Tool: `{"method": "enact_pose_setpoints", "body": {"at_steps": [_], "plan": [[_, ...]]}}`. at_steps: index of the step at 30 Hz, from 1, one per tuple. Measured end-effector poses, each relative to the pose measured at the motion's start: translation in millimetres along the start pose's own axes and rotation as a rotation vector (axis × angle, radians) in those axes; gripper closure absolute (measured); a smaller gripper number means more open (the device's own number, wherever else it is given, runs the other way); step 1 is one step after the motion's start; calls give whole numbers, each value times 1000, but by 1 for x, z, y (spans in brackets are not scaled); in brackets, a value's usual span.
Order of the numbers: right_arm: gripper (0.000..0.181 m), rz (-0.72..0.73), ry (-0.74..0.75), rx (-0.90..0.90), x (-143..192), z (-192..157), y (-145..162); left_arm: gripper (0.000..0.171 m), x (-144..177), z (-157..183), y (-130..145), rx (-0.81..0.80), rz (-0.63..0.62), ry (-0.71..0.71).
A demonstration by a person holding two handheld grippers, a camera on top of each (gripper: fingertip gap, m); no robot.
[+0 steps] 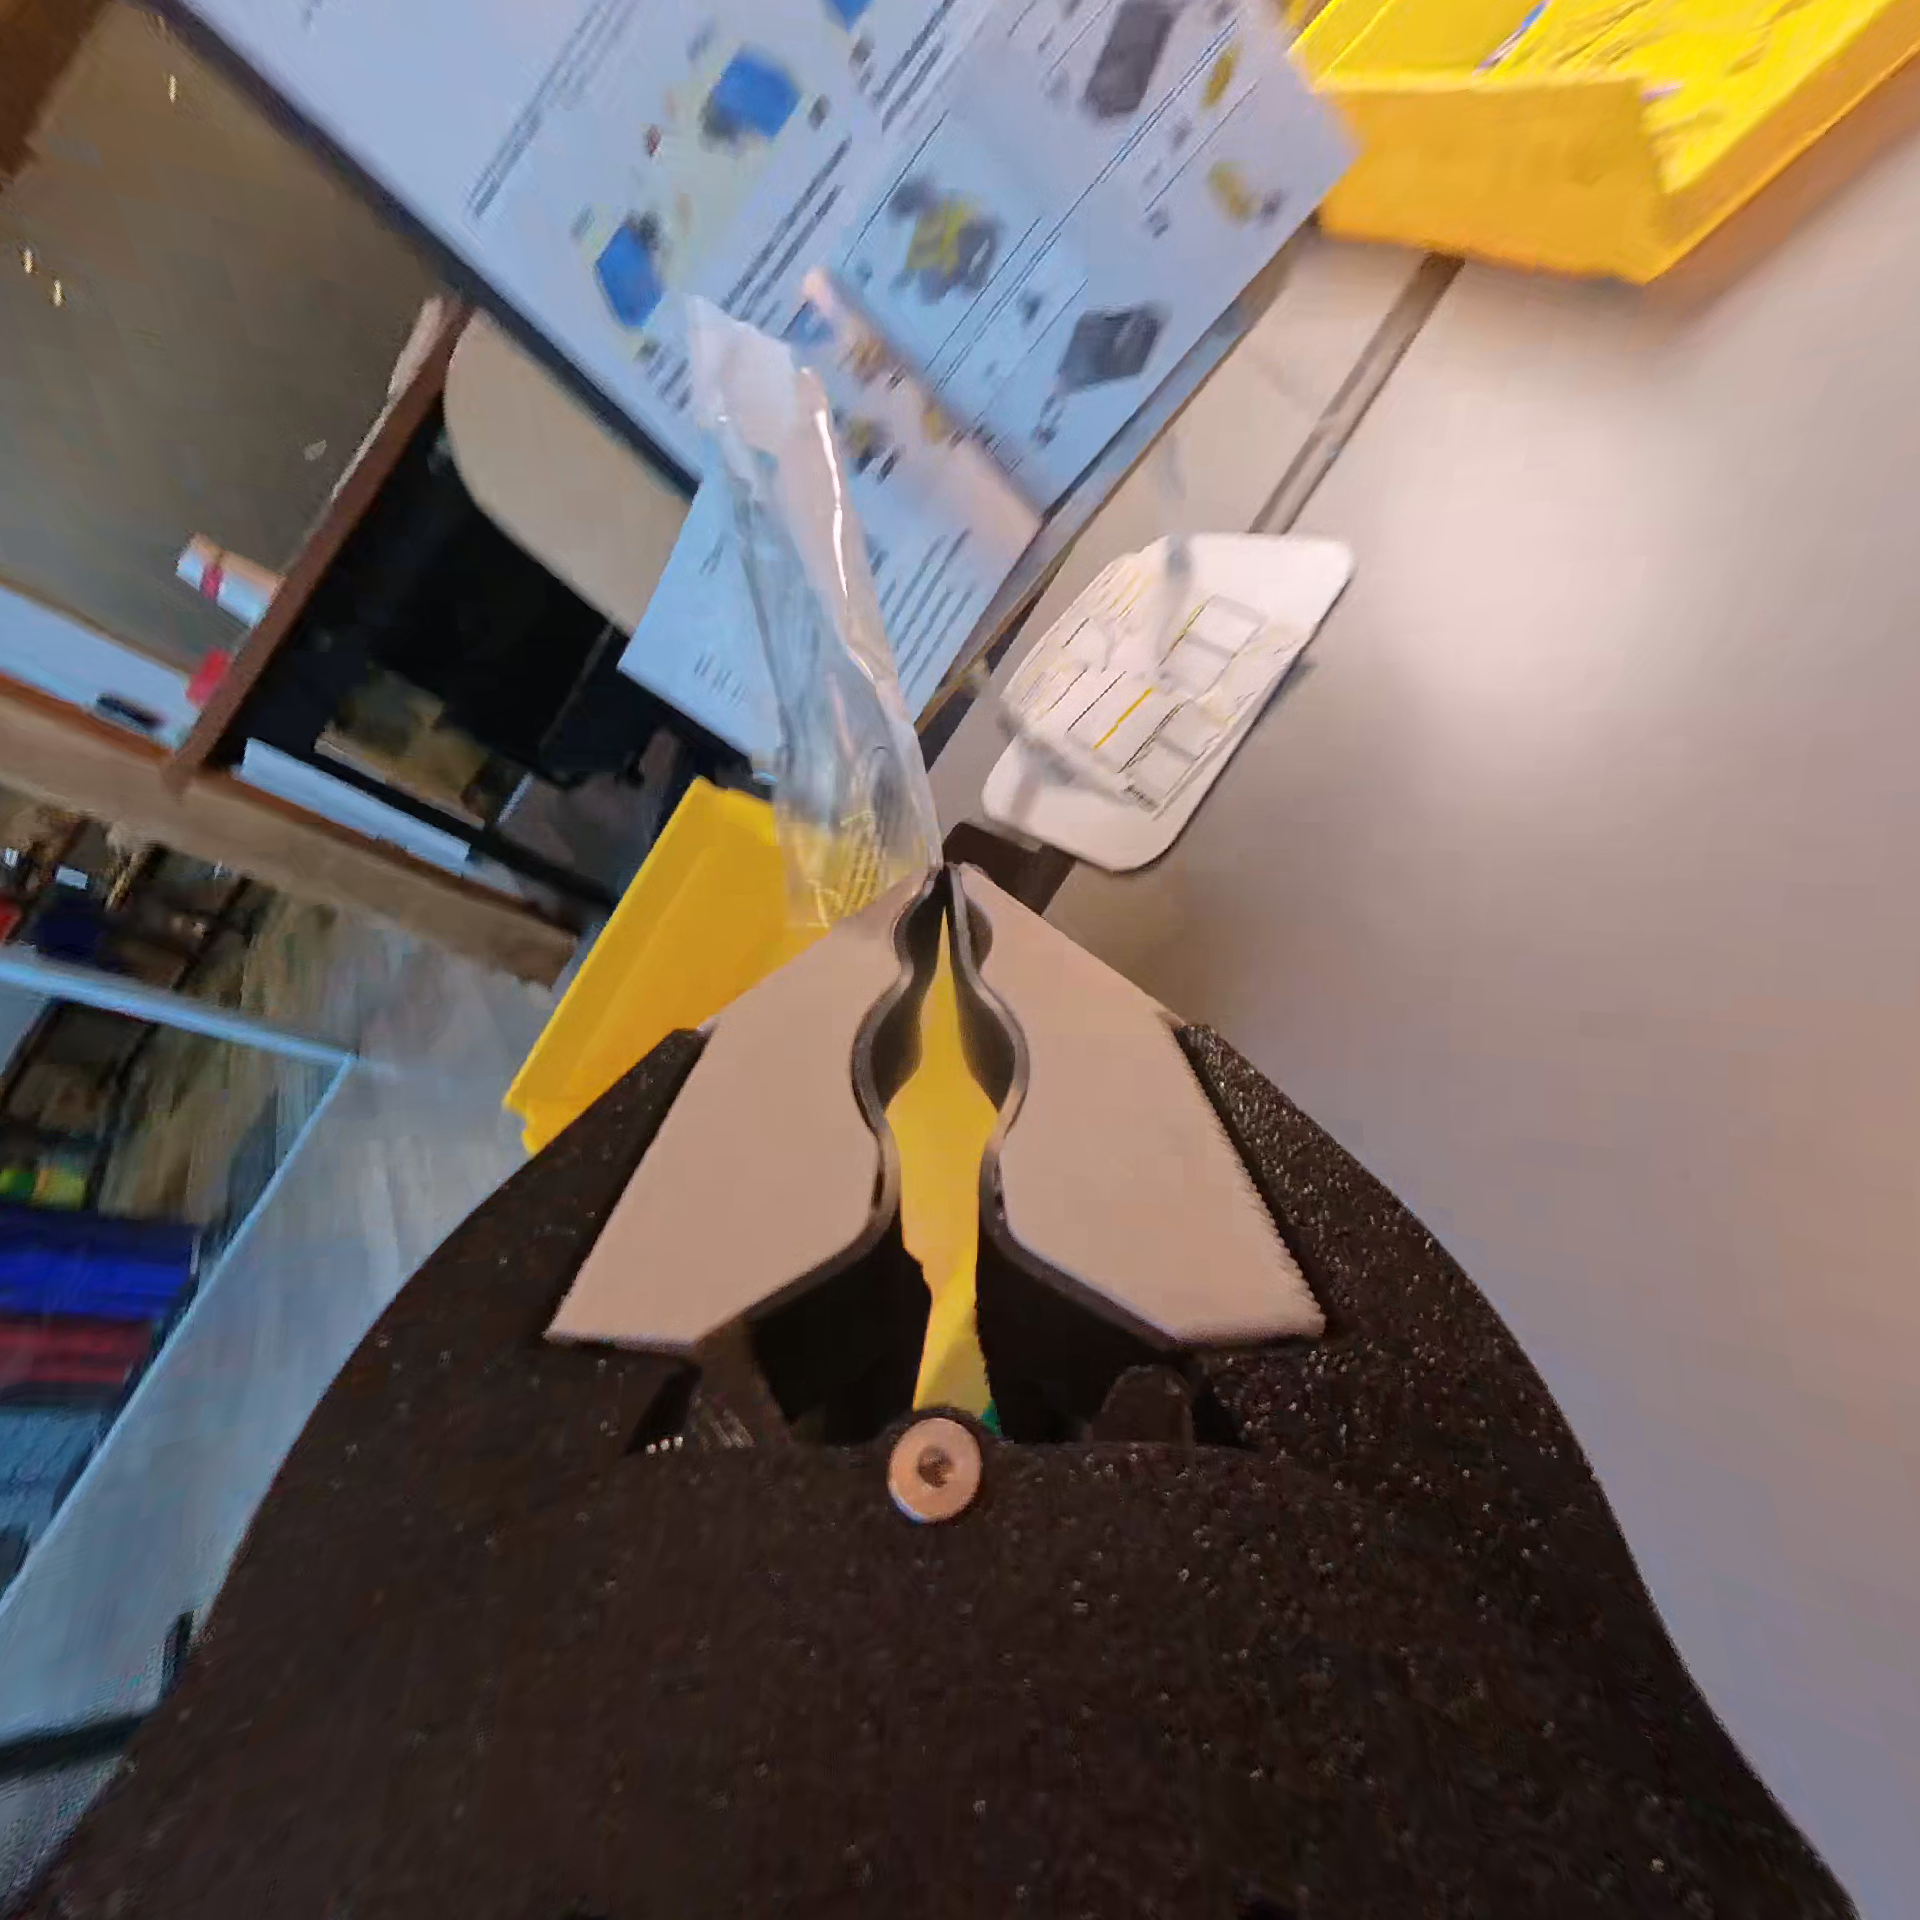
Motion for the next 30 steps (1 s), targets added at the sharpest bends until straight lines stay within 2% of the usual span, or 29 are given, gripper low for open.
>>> {"method": "enact_pose_setpoints", "body": {"at_steps": [3,8,12,14,16,17,18,19,20,21,23,24,26,28,30], "plan": [[139,-11,-12,3,-13,0,-5,171,0,77,-29,-29,173,122],[119,-48,46,-39,-44,18,-22,171,-38,197,-37,-20,332,252],[100,-88,73,-264,-76,37,-20,171,-74,264,-27,-173,266,259],[90,-88,113,-386,-89,54,-10,171,-84,285,-17,-313,203,257],[91,-67,142,-489,-97,71,-1,171,-88,300,-11,-382,181,260],[110,-62,152,-510,-98,79,4,171,-88,307,-9,-374,184,284],[138,-65,138,-518,-97,83,10,171,-87,311,-7,-357,186,306],[159,-66,127,-527,-95,86,14,171,-85,314,-5,-330,189,337],[173,-62,124,-527,-91,89,18,170,-81,318,-5,-281,206,394],[181,-51,117,-512,-87,92,19,162,-76,320,-8,-200,246,457],[181,-54,60,-504,-80,91,21,149,-68,309,-15,24,335,529],[181,-76,-5,-515,-79,85,22,144,-67,294,-16,137,361,520],[181,-117,-110,-500,-77,71,22,137,-71,253,-7,302,393,413],[181,-190,-208,-445,-78,51,24,123,-74,214,11,446,404,296],[181,-236,-314,-414,-80,30,25,110,-77,191,26,644,401,296]]}}
Point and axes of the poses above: each gripper's, where its closed fingertips meet, x back along the fingers, y out of its underside, z = x × y across the jaws, the point moved 3 cm from there along x, back along the fingers, and after that the axes turned 8 degrees about z, right-handed, at the moved point
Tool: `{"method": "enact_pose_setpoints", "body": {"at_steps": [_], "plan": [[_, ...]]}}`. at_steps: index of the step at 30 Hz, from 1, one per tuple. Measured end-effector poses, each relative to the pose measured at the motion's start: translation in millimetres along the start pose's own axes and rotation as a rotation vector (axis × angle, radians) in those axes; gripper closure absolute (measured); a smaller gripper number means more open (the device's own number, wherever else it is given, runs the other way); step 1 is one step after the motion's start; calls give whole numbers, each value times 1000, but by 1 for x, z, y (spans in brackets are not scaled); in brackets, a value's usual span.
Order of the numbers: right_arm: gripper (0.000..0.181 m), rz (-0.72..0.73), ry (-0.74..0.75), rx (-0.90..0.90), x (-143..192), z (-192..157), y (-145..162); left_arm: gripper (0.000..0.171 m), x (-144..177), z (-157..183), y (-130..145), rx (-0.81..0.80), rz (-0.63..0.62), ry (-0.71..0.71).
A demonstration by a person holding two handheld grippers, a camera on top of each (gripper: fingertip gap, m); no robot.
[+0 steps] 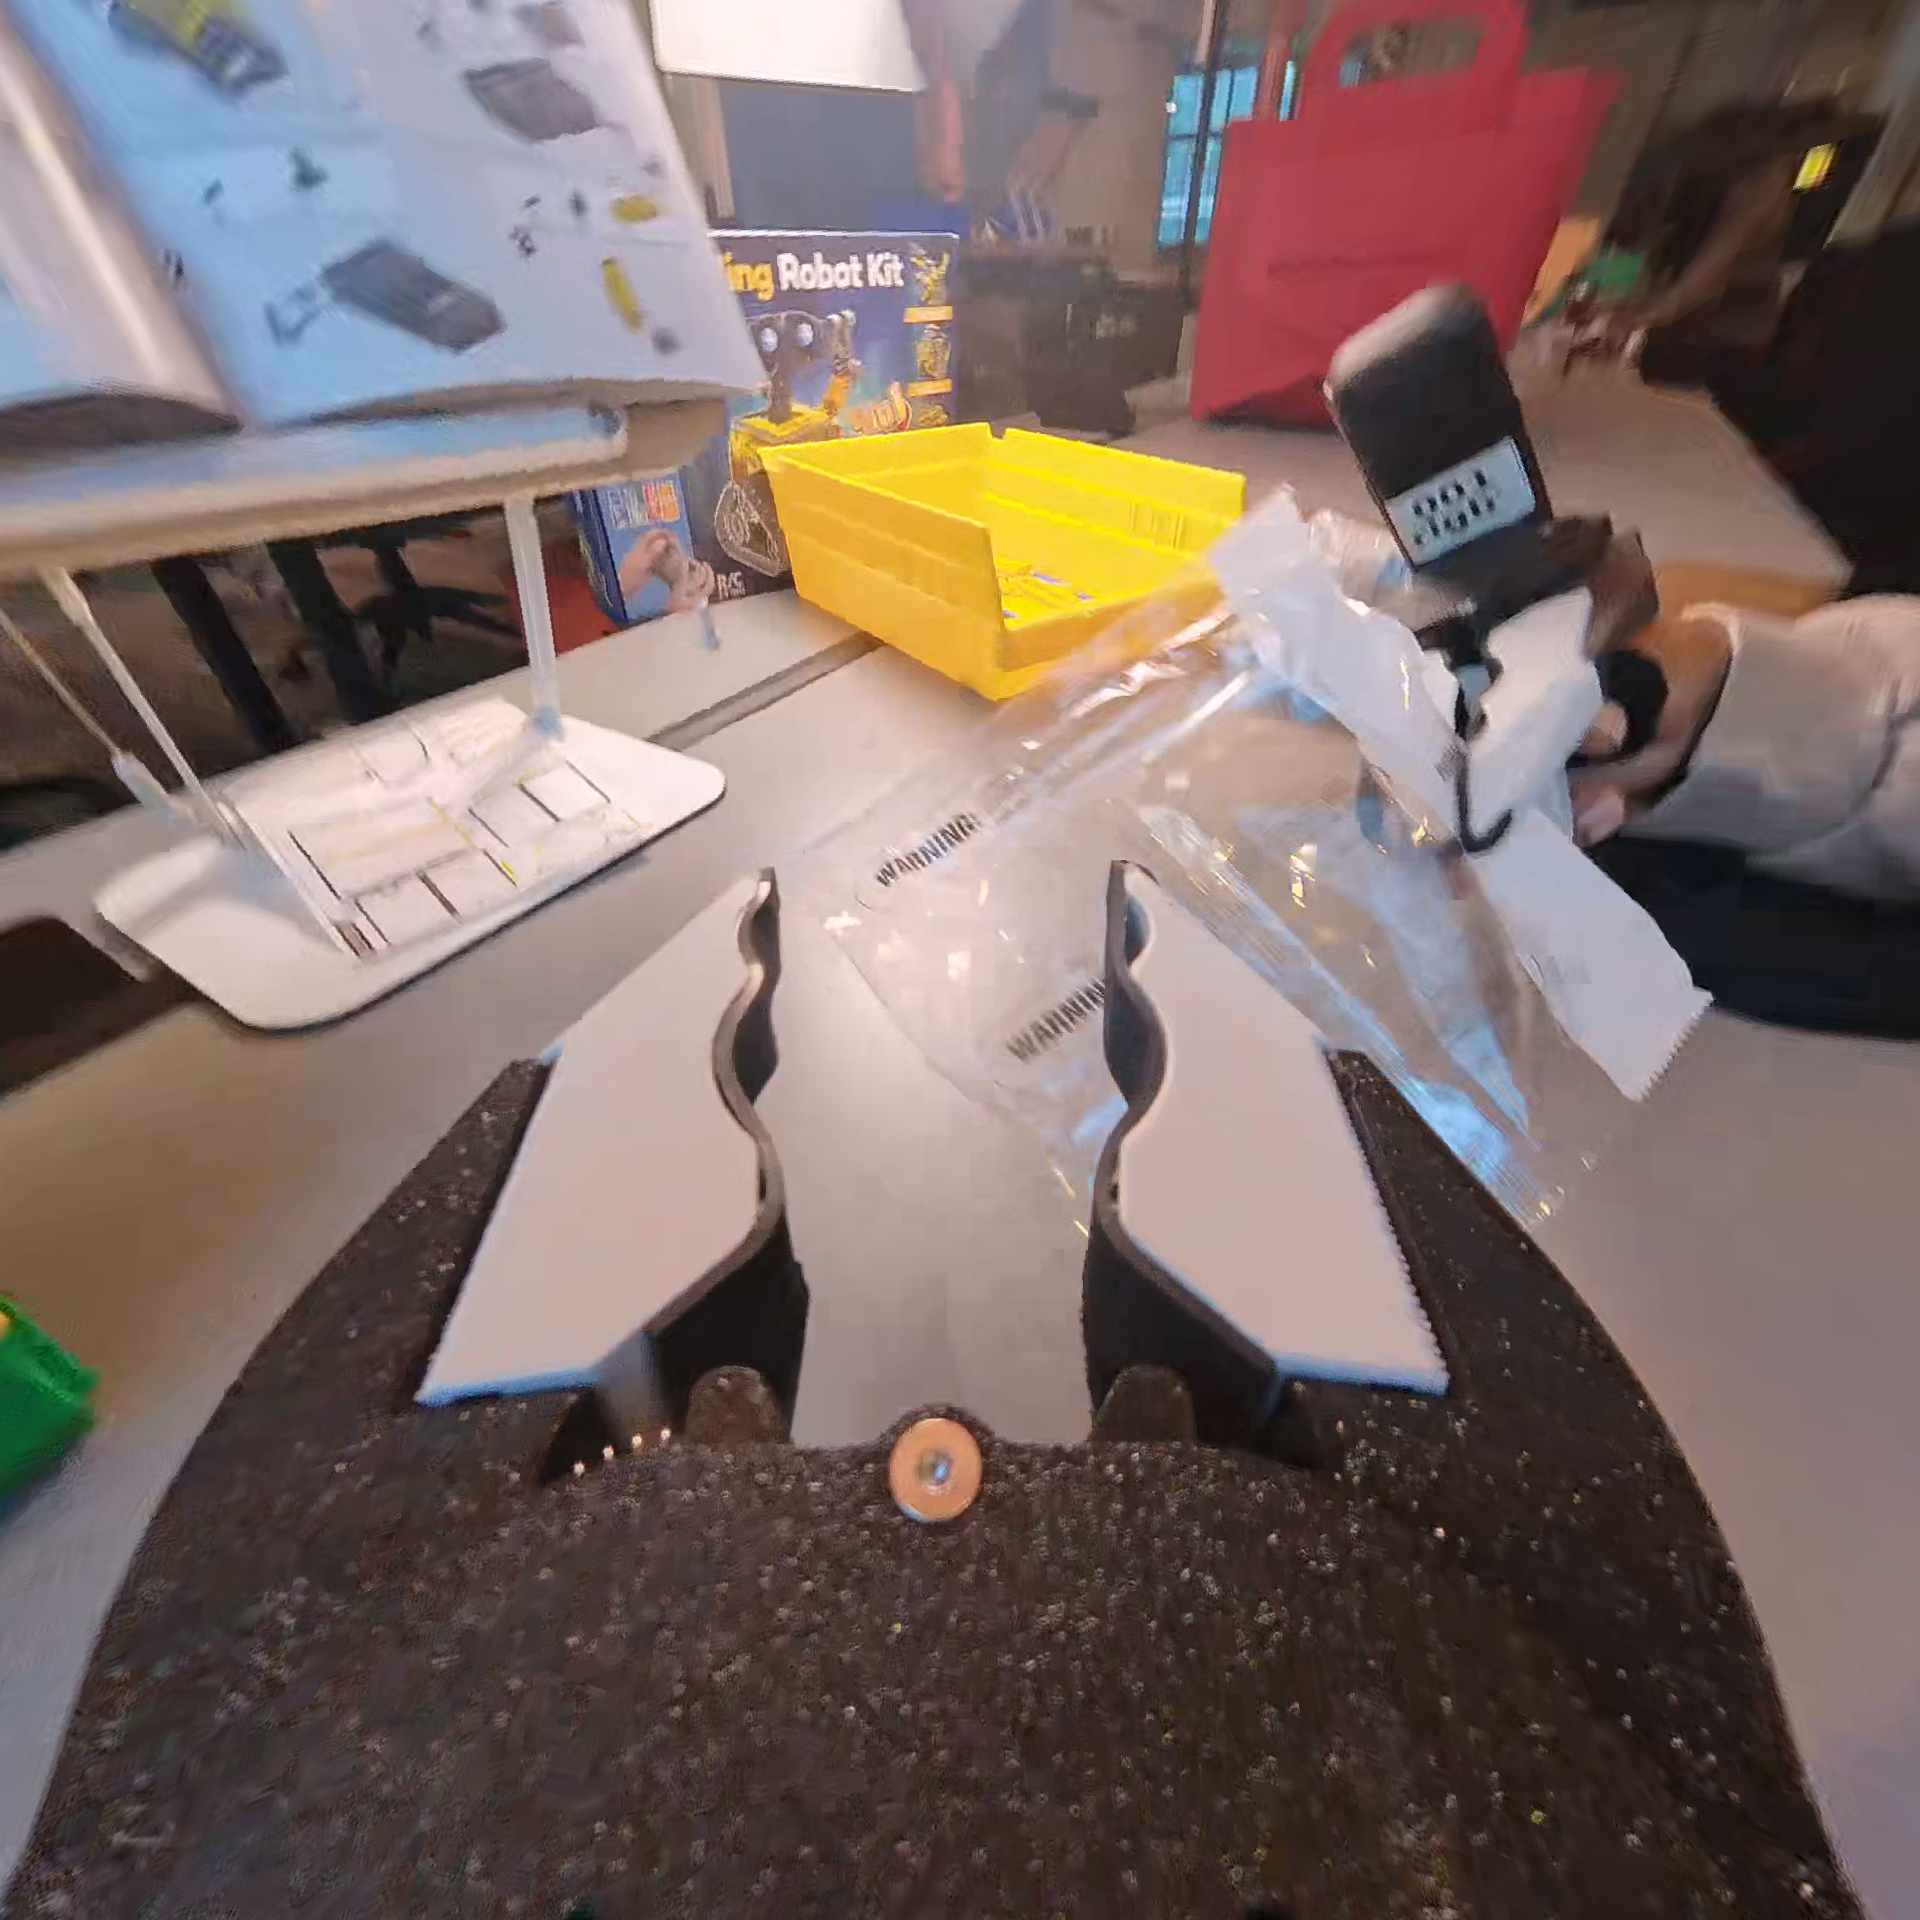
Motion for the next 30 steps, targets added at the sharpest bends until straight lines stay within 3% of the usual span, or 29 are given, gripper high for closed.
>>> {"method": "enact_pose_setpoints", "body": {"at_steps": [3,4,6,8,9,12,16,20,25,30], "plan": [[181,-64,-95,31,-12,-18,12,78,-3,0,16,322,-64,146],[181,-107,-126,37,-14,-23,20,78,-5,9,20,364,-84,214],[180,-204,-162,69,-17,-29,36,98,-4,37,24,377,-128,394],[180,-271,-177,107,-18,-34,47,147,5,68,27,383,-187,607],[178,-272,-160,123,-19,-33,47,163,8,76,29,366,-207,660],[172,-155,-98,151,-14,-26,27,171,9,81,32,315,-219,664],[157,127,-51,202,7,-16,-19,171,3,61,25,395,-131,566],[161,328,-10,298,26,-14,-45,171,-1,43,24,449,-64,487],[179,390,65,384,34,-7,-50,171,-1,40,23,436,-52,462],[181,309,162,461,27,-3,-46,171,0,44,23,428,-55,481]]}}
Point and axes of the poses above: each gripper's, where its closed fingertips meet, x back along the fingers, y out of its underside, z = x × y across the jaws, the point moved 3 cm from there along x, back along the fingers, and after that the axes turned 8 degrees about z, right-handed, at the moved point
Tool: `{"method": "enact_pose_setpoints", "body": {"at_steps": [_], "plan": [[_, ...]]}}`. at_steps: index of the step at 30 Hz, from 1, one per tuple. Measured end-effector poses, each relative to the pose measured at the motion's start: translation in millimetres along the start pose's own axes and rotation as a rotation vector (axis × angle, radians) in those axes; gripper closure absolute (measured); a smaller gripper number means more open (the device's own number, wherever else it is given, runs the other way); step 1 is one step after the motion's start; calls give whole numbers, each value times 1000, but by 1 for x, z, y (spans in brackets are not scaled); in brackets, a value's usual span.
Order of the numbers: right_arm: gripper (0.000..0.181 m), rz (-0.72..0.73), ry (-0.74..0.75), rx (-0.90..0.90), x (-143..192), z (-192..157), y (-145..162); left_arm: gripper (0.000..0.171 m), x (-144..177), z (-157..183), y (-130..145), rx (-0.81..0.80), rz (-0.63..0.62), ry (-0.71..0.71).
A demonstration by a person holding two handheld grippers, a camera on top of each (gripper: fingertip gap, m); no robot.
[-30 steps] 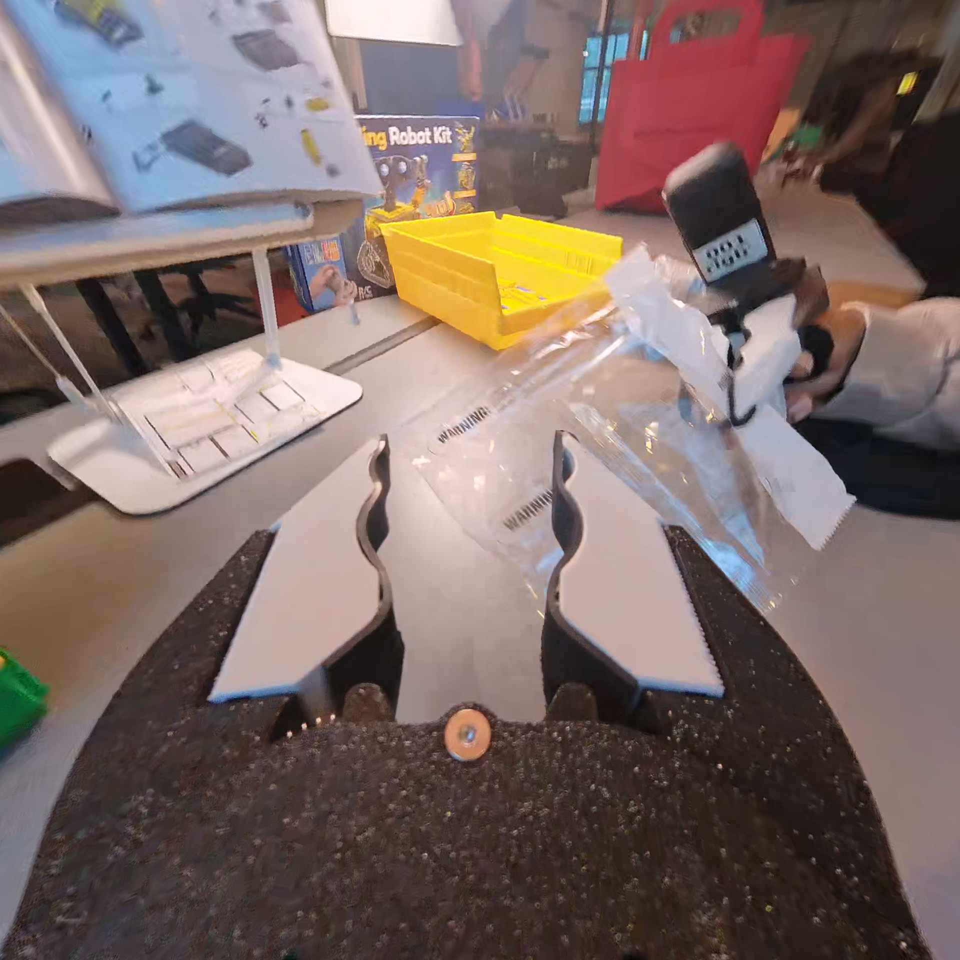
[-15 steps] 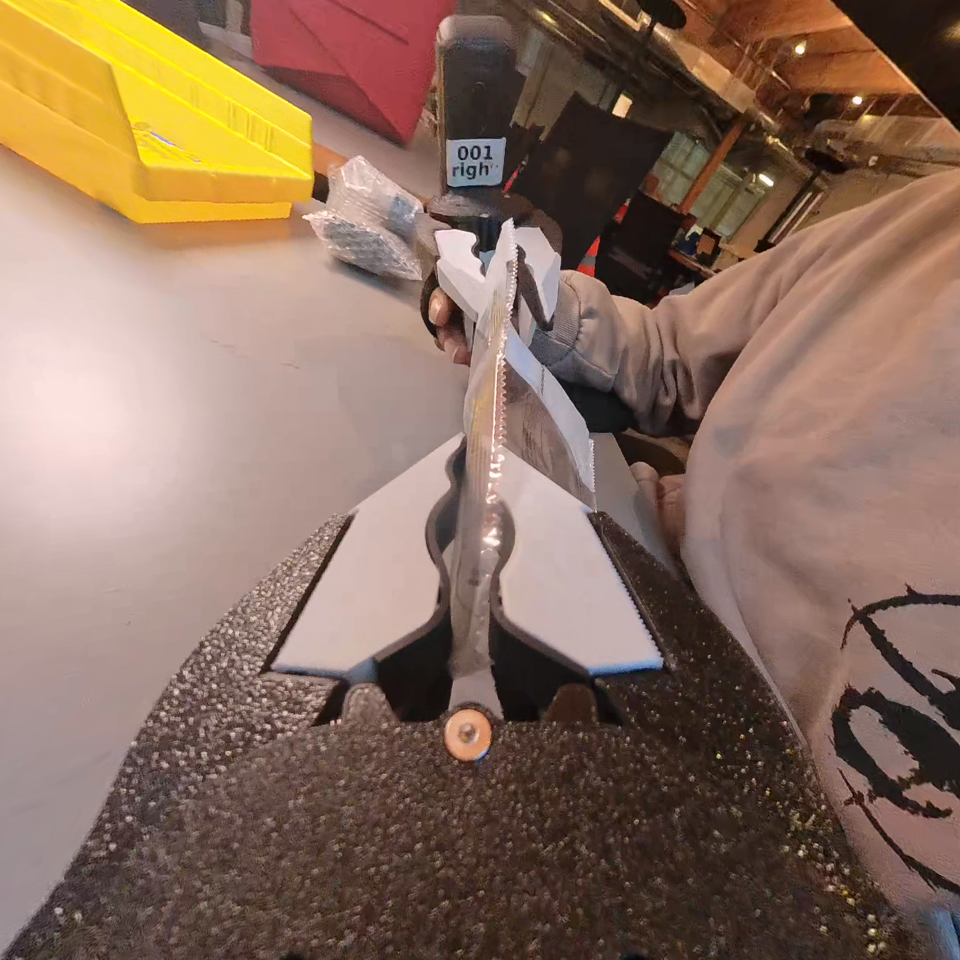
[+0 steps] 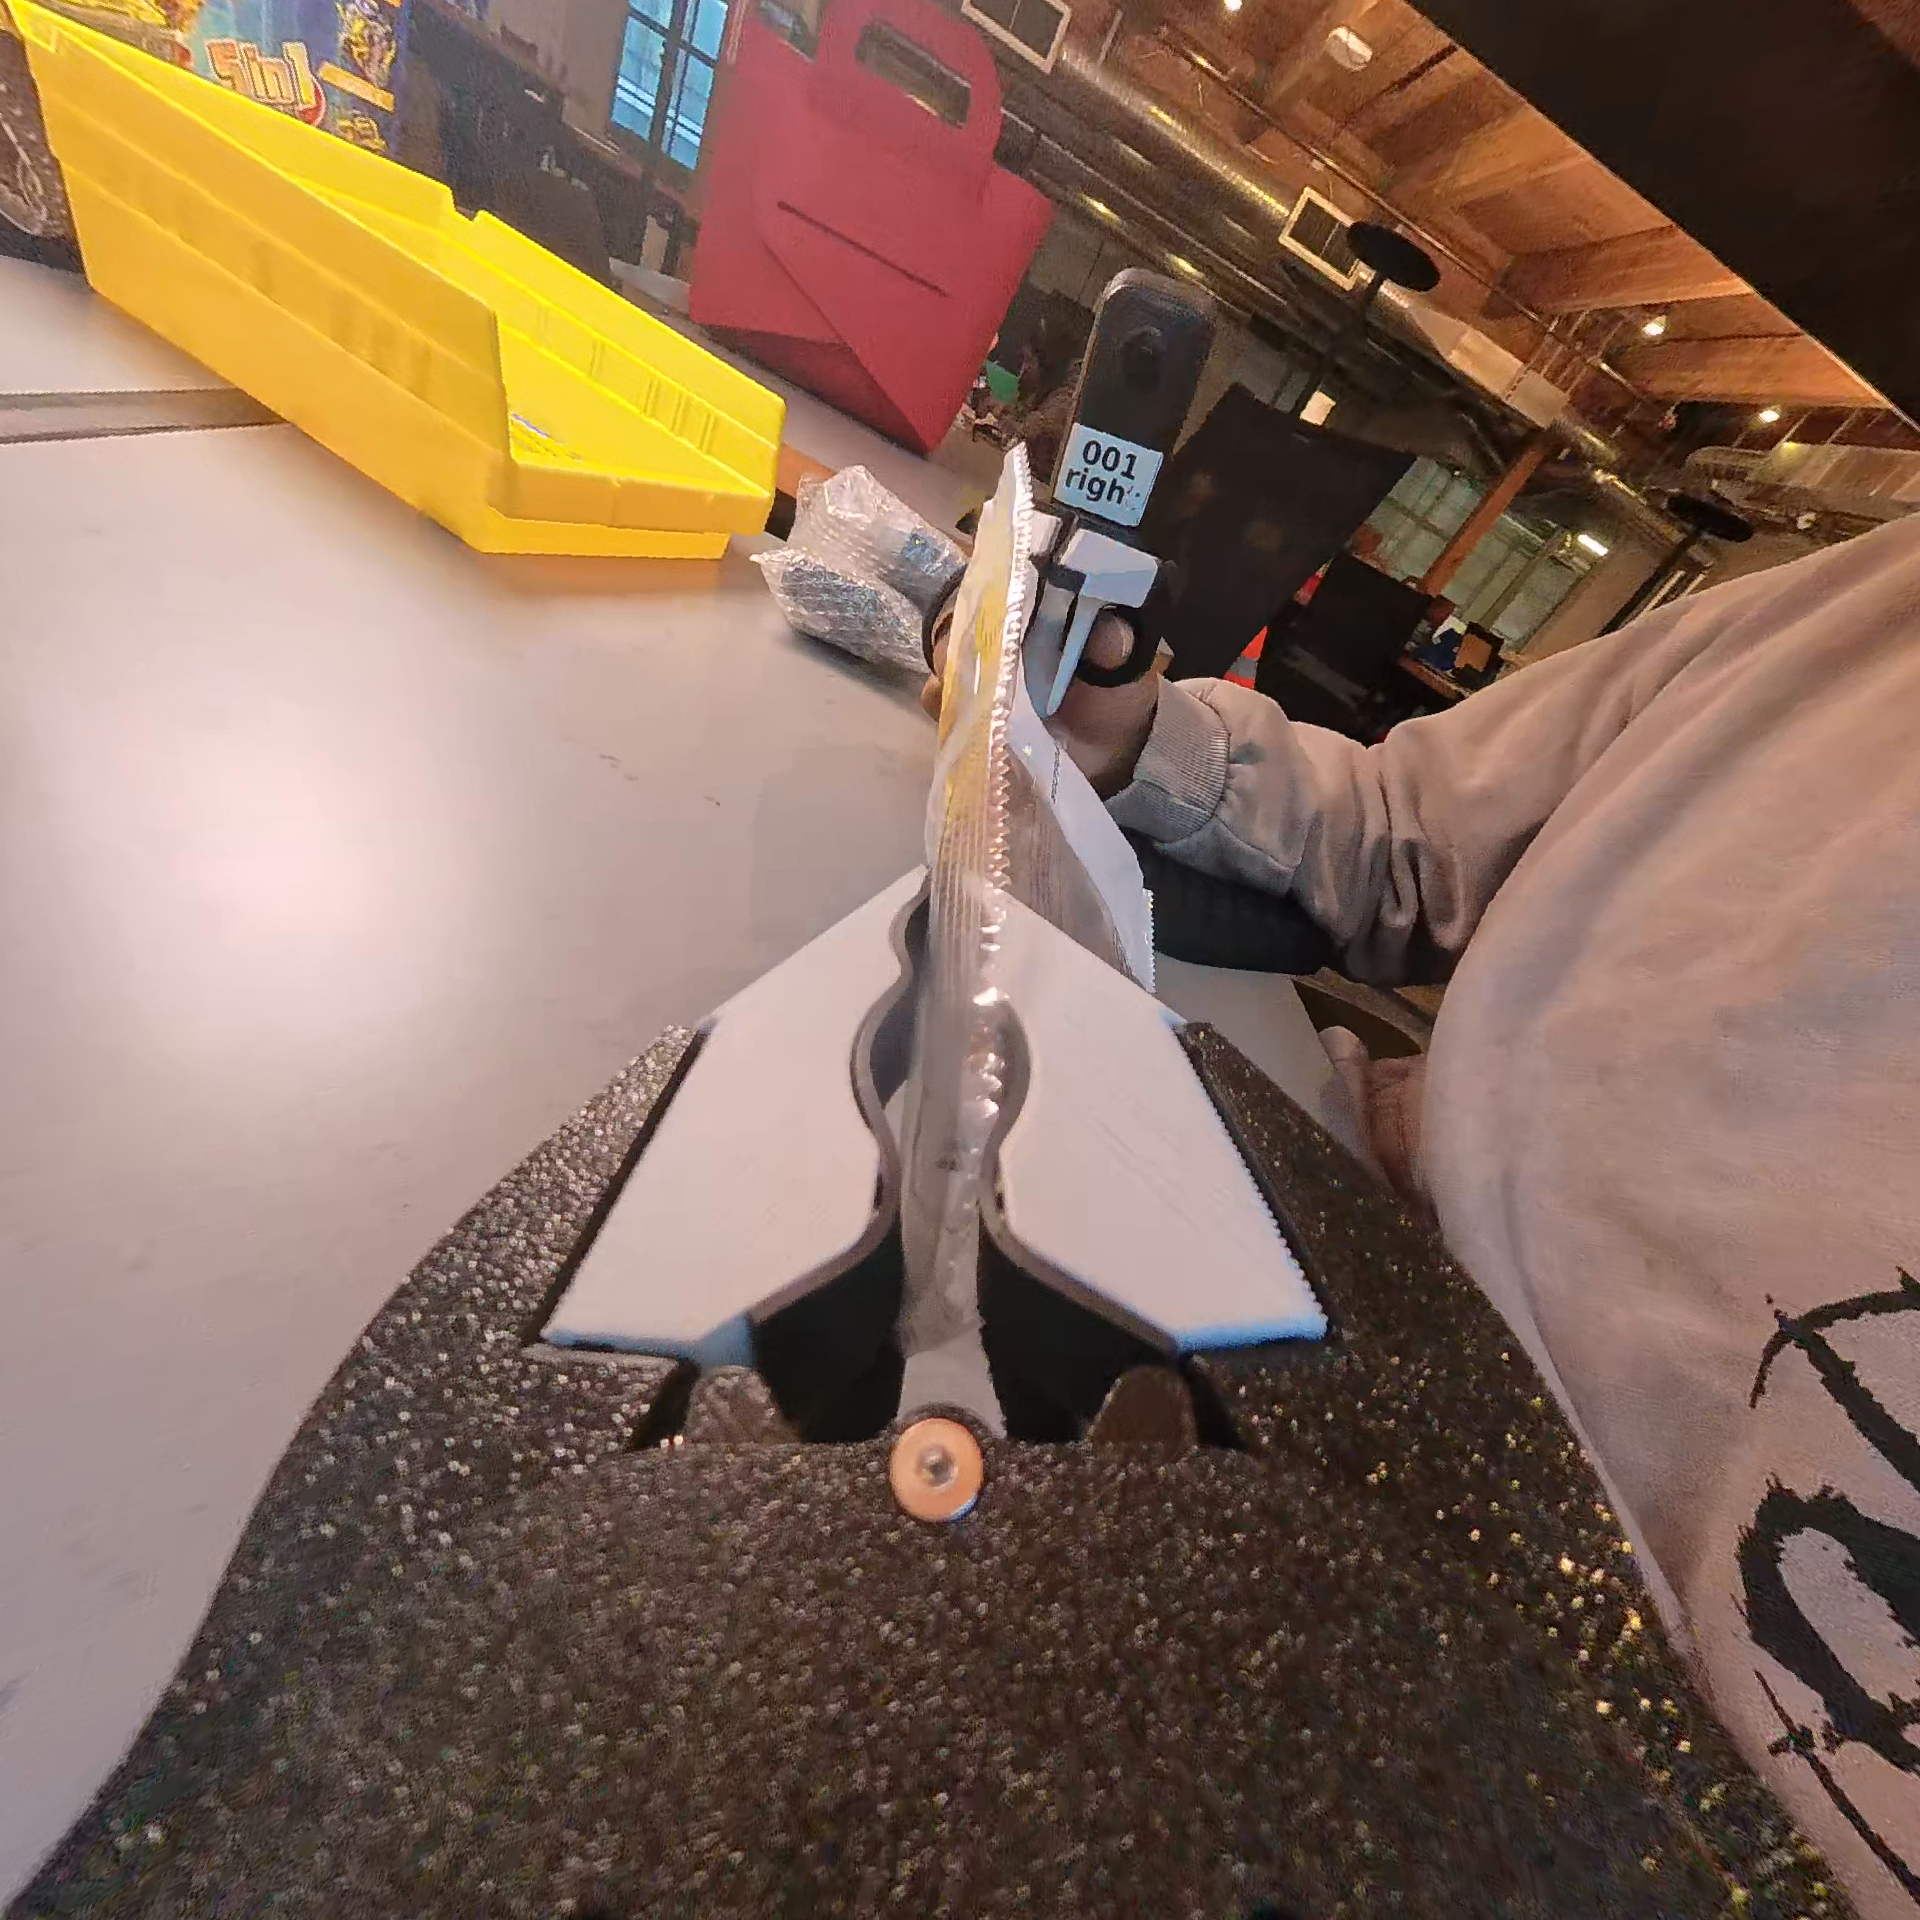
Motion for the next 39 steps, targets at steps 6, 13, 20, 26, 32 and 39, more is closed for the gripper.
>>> {"method": "enact_pose_setpoints", "body": {"at_steps": [6,13,20,26,32,39], "plan": [[181,-257,-19,17,-7,-9,37,171,-2,5,1,2,-10,44],[181,-325,-106,-89,-11,-23,50,171,-7,7,8,-7,-50,30],[171,-431,-231,-77,-14,-48,69,171,-11,-4,16,-52,-117,-115],[138,-610,-214,23,-16,-57,97,171,-20,8,20,-80,-135,-77],[134,-737,-131,232,-16,-52,110,169,-20,16,19,-43,-132,-11],[126,-800,-86,352,-12,-47,111,148,-6,18,-5,-151,-146,-46]]}}
Point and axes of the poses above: each gripper's, where its closed fingertips meet, x back along the fingers, y out of its underside, z = x × y across the jaws, the point moved 3 cm from there along x, back along the fingers, and after that the axes turned 8 degrees about z, right-handed, at the moved point
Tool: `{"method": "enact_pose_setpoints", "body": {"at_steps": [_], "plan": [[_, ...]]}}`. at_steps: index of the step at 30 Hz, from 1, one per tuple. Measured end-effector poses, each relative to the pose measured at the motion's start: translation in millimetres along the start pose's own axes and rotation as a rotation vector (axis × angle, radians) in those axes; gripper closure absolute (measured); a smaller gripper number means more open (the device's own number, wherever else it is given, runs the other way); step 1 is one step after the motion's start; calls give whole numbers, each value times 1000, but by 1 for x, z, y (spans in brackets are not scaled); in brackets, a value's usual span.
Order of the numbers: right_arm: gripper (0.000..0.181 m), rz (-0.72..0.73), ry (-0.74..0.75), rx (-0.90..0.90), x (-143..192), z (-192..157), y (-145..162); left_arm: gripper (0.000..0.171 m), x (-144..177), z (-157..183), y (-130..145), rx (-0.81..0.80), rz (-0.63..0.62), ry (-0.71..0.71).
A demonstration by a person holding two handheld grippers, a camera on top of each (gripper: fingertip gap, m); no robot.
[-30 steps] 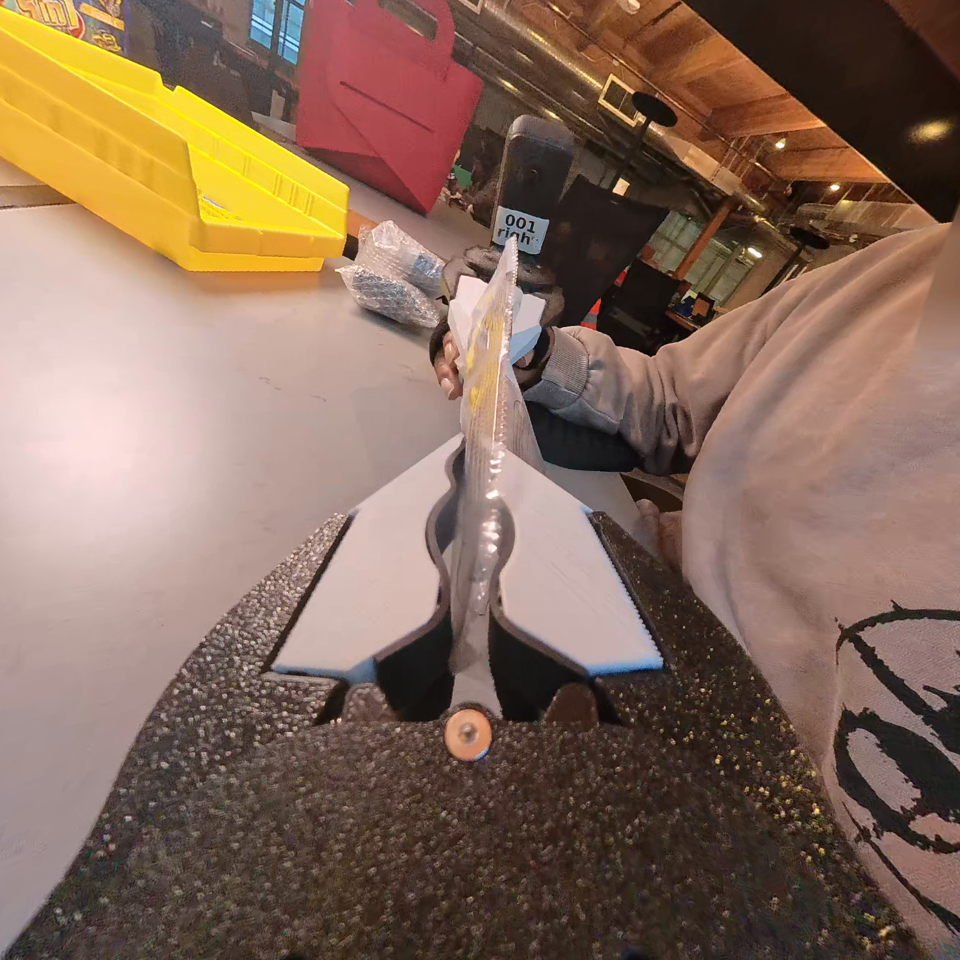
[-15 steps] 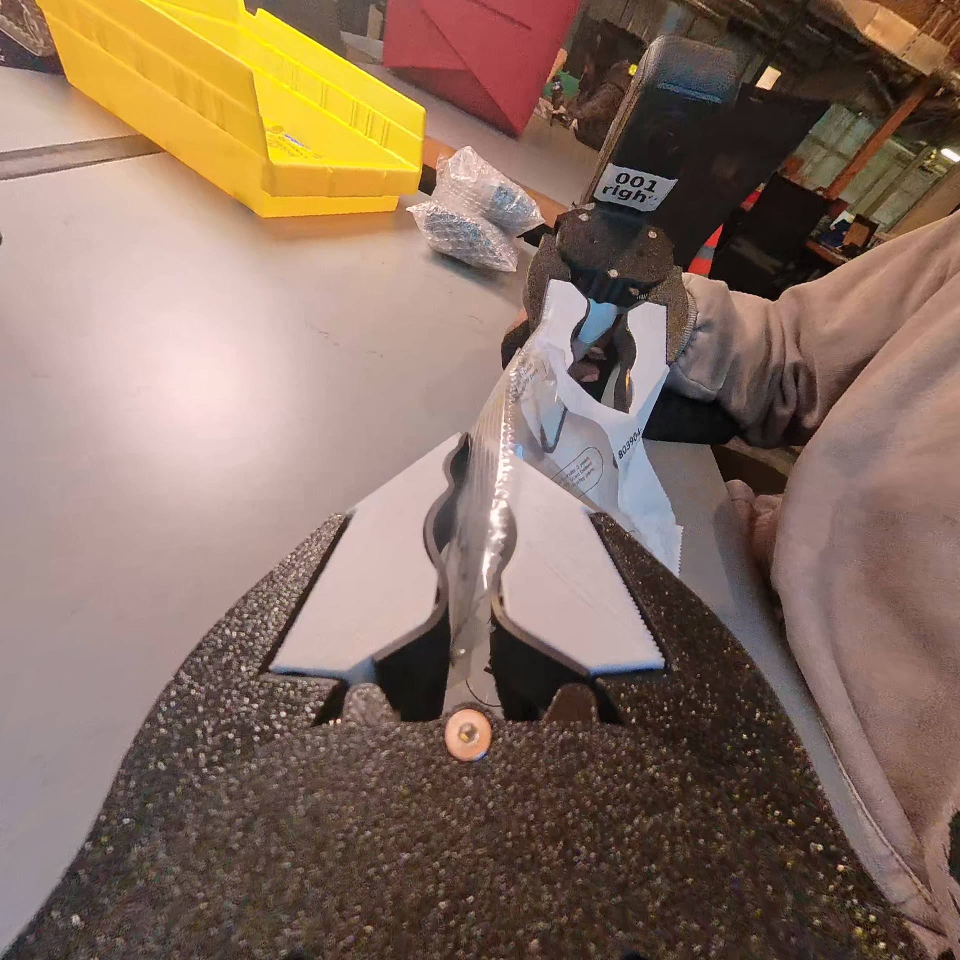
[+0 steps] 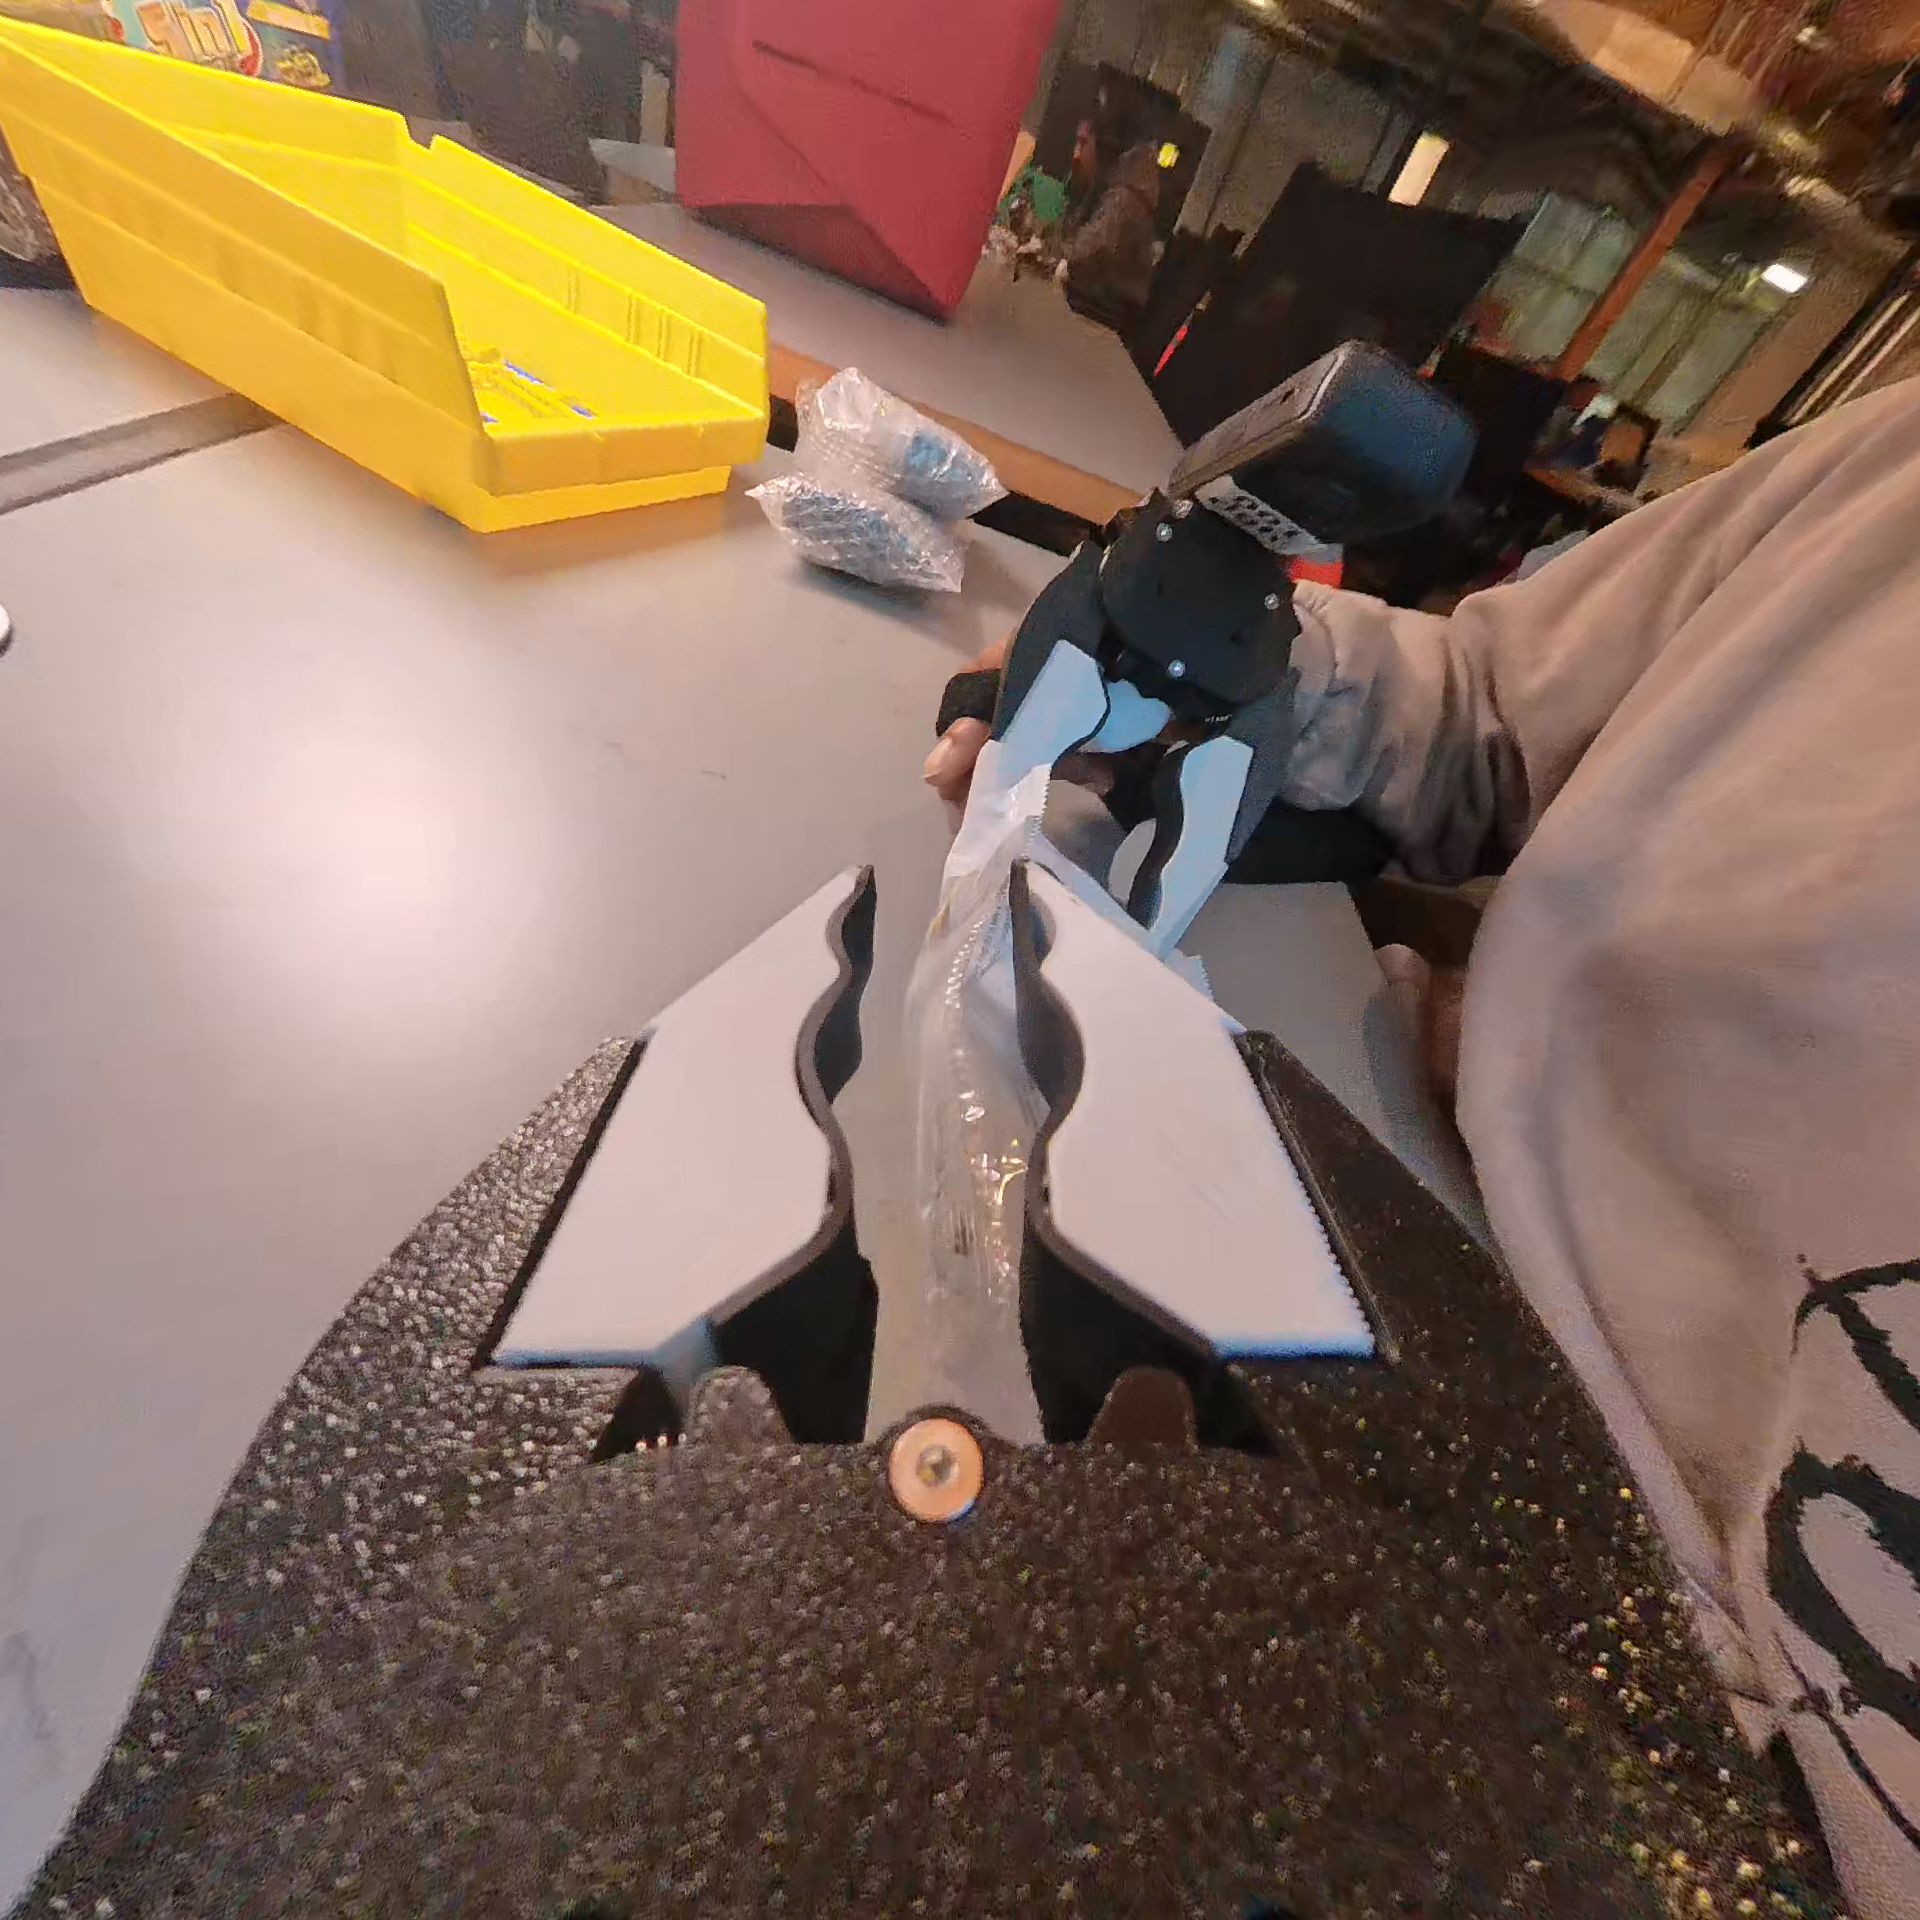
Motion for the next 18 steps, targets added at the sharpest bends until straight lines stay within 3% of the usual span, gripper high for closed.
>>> {"method": "enact_pose_setpoints", "body": {"at_steps": [6,9,11,18], "plan": [[122,-6,6,54,-6,-6,-8,142,-34,19,26,-355,-362,-90],[120,-13,8,77,-7,-10,-10,160,-41,20,47,-405,-525,-92],[119,-19,14,90,-6,-12,-9,171,-41,23,49,-389,-529,-68],[125,-40,24,133,-1,-14,-13,171,-31,28,35,-289,-395,-35]]}}
Point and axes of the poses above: each gripper's, where its closed fingertips meet, x back along the fingers, y out of its underside, z = x × y across the jaws, the point moved 3 cm from there along x, back along the fingers, and after that the axes turned 8 degrees about z, right-handed, at the moved point
